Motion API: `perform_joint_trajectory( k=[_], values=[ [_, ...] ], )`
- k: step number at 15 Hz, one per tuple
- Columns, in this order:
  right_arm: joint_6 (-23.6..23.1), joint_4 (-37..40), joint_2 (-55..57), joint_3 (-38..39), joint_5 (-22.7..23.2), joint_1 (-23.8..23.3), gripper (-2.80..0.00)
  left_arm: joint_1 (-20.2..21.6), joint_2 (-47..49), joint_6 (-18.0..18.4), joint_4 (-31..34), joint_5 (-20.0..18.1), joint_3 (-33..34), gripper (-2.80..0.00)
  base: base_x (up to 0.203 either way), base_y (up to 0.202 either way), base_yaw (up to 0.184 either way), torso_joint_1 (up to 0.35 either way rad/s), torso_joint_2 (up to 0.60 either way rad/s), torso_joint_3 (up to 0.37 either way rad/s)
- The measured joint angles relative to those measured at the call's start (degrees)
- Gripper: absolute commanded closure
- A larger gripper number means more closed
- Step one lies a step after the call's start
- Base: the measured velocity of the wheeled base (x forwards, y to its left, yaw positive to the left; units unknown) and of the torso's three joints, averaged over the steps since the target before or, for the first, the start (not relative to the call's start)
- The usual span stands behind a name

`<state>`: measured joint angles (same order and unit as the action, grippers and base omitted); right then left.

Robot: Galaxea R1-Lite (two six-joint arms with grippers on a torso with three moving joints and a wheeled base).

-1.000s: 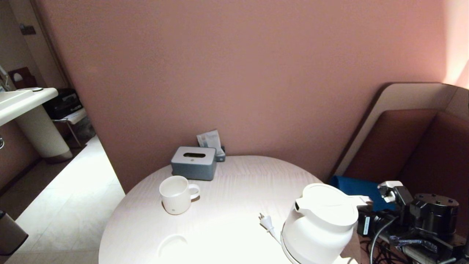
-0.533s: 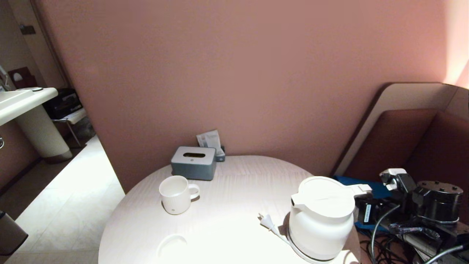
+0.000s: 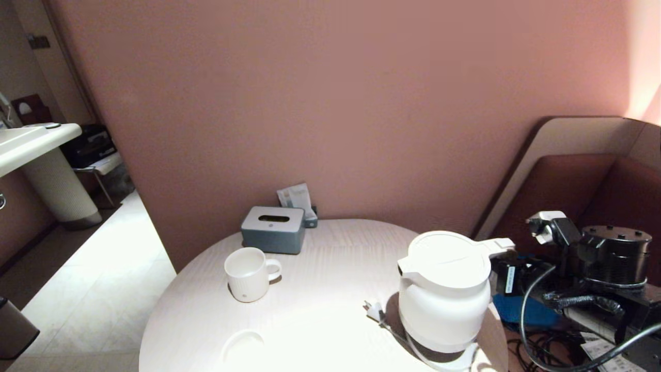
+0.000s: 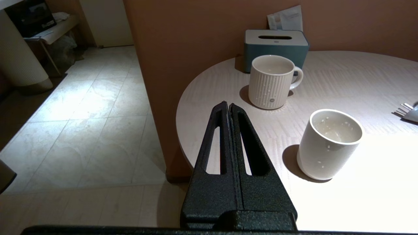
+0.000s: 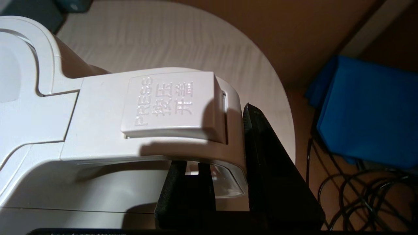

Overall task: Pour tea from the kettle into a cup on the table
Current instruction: Pick up the kettle, then pour water into the cup

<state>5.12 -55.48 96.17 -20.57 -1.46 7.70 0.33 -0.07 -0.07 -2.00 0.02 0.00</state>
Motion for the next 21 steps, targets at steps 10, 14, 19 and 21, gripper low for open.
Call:
perform_joint_trajectory(
  k=[10, 14, 19, 21],
  values=[
    [0.03, 27.98, -6.42, -19.52, -12.42, 11.56, 0.00, 0.00, 0.00, 0.00, 0.02, 0.02, 0.00, 0.00, 0.000, 0.000, 0.000, 0.000, 0.00, 0.000],
    [0.01, 33.16, -6.18, -24.23, -16.03, 16.21, 0.00, 0.00, 0.00, 0.02, -0.01, 0.02, 0.00, 0.00, 0.000, 0.000, 0.000, 0.000, 0.00, 0.000],
    [0.14, 37.75, -3.39, -30.89, -21.05, 23.81, 0.00, -0.02, 0.00, 0.00, 0.00, 0.02, 0.00, 0.00, 0.000, 0.000, 0.000, 0.000, 0.00, 0.000],
    [0.22, 37.62, -1.52, -32.41, -23.48, 27.36, 0.00, -0.02, 0.00, 0.00, 0.00, 0.00, 0.00, 0.00, 0.000, 0.000, 0.000, 0.000, 0.00, 0.000]
  ],
)
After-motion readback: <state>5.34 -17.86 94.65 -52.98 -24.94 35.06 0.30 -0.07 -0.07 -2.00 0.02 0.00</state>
